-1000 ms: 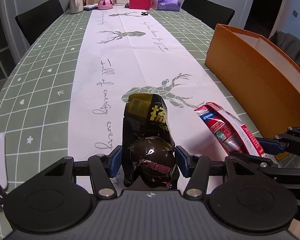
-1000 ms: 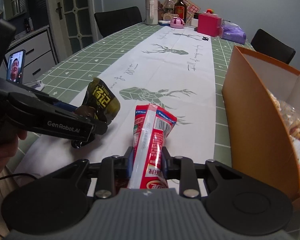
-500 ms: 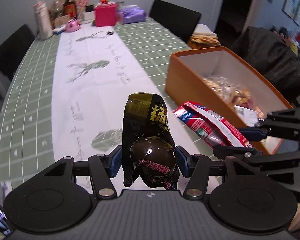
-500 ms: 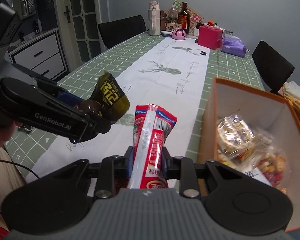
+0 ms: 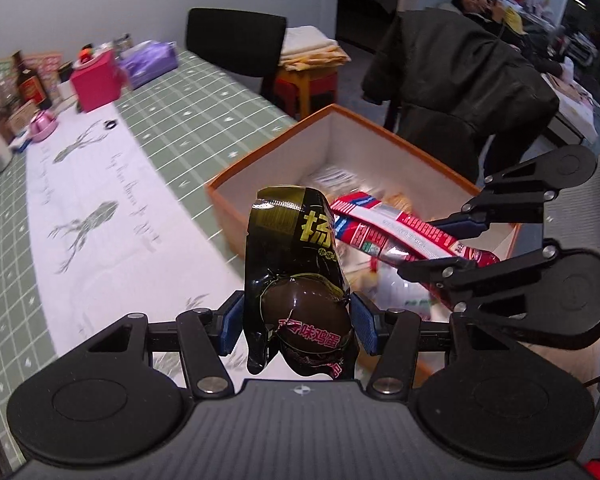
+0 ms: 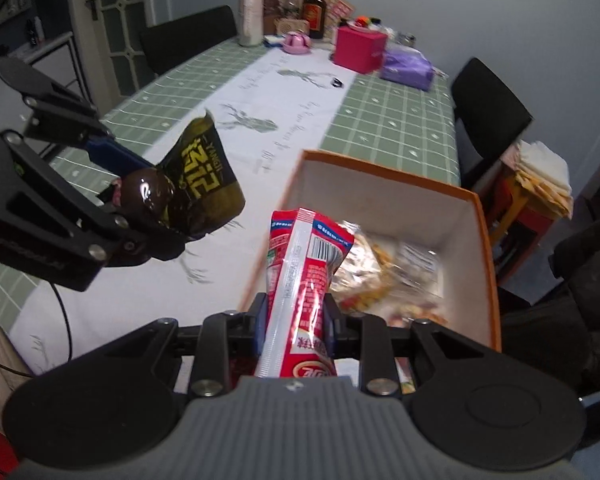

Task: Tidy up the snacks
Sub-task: 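Lift and carry the candy bag and strip pack over the orange box, then open both grippers to drop the candy bag and strip pack into the box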

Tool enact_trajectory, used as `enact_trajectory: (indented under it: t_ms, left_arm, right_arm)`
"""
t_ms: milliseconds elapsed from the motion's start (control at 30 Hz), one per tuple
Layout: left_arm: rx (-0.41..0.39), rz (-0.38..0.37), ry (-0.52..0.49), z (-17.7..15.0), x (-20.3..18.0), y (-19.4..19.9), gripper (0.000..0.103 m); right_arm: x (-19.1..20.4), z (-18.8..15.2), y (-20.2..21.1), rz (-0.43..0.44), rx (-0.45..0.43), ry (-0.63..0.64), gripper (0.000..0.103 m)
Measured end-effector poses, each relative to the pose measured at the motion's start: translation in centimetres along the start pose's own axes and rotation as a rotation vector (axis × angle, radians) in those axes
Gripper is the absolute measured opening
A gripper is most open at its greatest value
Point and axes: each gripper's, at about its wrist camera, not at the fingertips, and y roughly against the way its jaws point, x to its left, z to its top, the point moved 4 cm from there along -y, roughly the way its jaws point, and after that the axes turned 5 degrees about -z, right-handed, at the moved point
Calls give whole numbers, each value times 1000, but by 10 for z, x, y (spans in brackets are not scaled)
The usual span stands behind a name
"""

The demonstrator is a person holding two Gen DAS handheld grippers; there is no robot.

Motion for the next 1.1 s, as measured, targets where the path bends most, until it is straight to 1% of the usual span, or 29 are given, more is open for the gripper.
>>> enact_trajectory:
  t_ms: [167,267,367,433,567,767,867,1000,1100]
  left_arm:
    - [50,-19,-52,27,-21,-36,64]
    - [84,-25,-68,34,-29,-62,64]
    - [124,-36,-69,36,-30,-86,64]
    - [145,-27,-72,37,-28,-101,64]
    - [175,-2,-61,43,-23,-125,64]
    - [202,16,-70,49,-11,-144,64]
    - [226,18,-93,51,-11,-153,64]
    - [269,36,-132,47,-15,-164,64]
    - [285,45,-140,45,-16,-171,65]
  right_arm:
    - [-28,-11,-14,-56,56,1,25]
    - [-44,-17,-26,-75,94,-9,25]
    - [-58,-19,-38,-103,99,-15,25]
    - [-67,-16,-45,-104,97,-32,25]
    - [-79,-9,-65,-103,91,-24,26]
    - [-87,4,-88,-79,61,15,26]
    - [-91,7,-101,-61,73,25,26]
    - [-93,6,-116,-57,112,32,27]
    - [-90,4,-118,-55,110,54,29]
